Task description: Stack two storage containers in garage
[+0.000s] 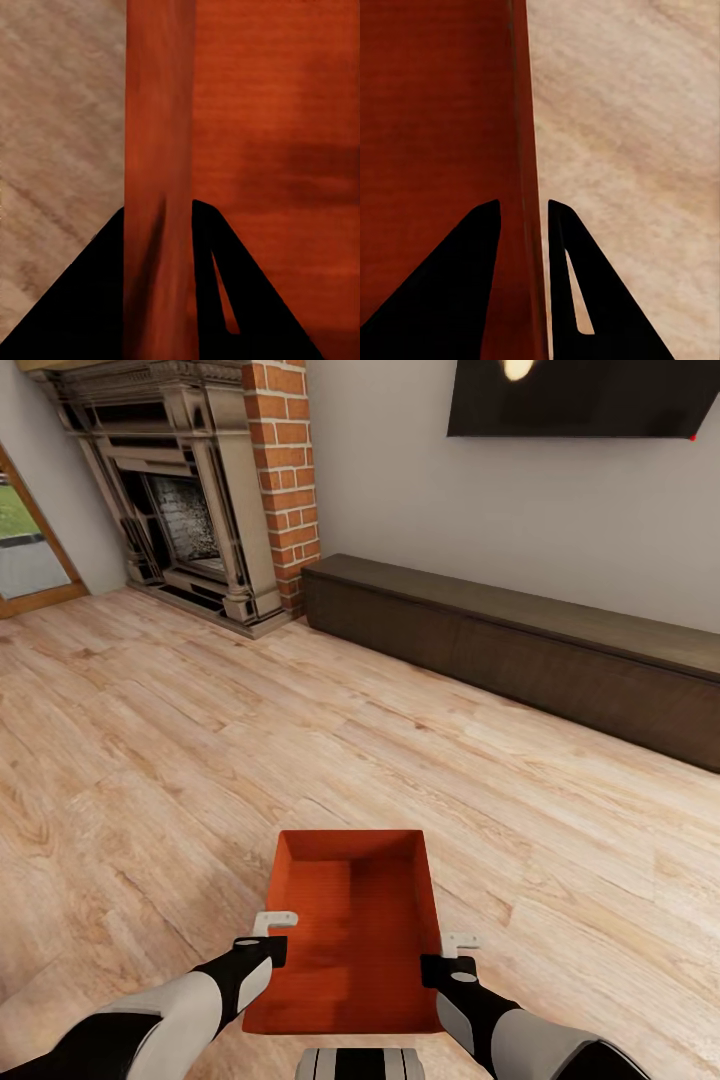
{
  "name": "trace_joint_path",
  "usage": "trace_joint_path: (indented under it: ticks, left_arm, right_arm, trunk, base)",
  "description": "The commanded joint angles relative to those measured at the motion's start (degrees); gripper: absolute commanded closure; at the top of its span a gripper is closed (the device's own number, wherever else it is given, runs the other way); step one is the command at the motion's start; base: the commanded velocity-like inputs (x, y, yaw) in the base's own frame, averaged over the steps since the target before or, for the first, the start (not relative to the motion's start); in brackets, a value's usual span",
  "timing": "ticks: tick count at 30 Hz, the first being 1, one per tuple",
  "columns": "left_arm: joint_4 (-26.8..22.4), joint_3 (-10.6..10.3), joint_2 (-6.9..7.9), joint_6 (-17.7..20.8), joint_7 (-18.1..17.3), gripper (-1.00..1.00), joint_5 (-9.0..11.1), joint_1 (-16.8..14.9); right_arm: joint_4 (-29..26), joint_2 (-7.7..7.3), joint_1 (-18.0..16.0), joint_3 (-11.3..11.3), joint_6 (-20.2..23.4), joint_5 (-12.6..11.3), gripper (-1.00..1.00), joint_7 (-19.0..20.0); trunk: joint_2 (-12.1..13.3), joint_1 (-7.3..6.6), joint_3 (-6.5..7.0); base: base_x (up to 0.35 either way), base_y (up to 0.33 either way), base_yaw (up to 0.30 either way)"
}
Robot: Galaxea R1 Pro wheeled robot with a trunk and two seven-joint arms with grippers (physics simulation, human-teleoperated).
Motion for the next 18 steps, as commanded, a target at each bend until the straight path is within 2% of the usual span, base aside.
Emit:
trace_joint_path:
  ticks: [1,11,18]
  left_arm:
    - [-0.1,-0.4,0.09,0.3,1.3,1.00,-0.3,0.0]
    - [-0.1,-0.4,0.09,-0.1,1.5,1.00,-0.3,-0.1]
    - [-0.1,-0.4,0.09,0.2,1.8,1.00,-0.1,-0.1]
  right_arm:
    - [0.1,-0.11,0.0,-0.3,-0.4,-0.9,1.00,-0.4]
    - [0.1,-0.12,0.0,-0.3,-0.4,-0.9,1.00,-0.4]
    - [0.1,-0.12,0.0,-0.3,-0.4,-0.9,1.00,-0.4]
  trunk:
    - [0.0,-0.01,-0.04]
    - [0.0,-0.01,-0.04]
    - [2.8,-1.55,1.22]
  base:
    - [0.000,0.000,0.000]
    - [0.000,0.000,0.000]
    - [0.000,0.000,0.000]
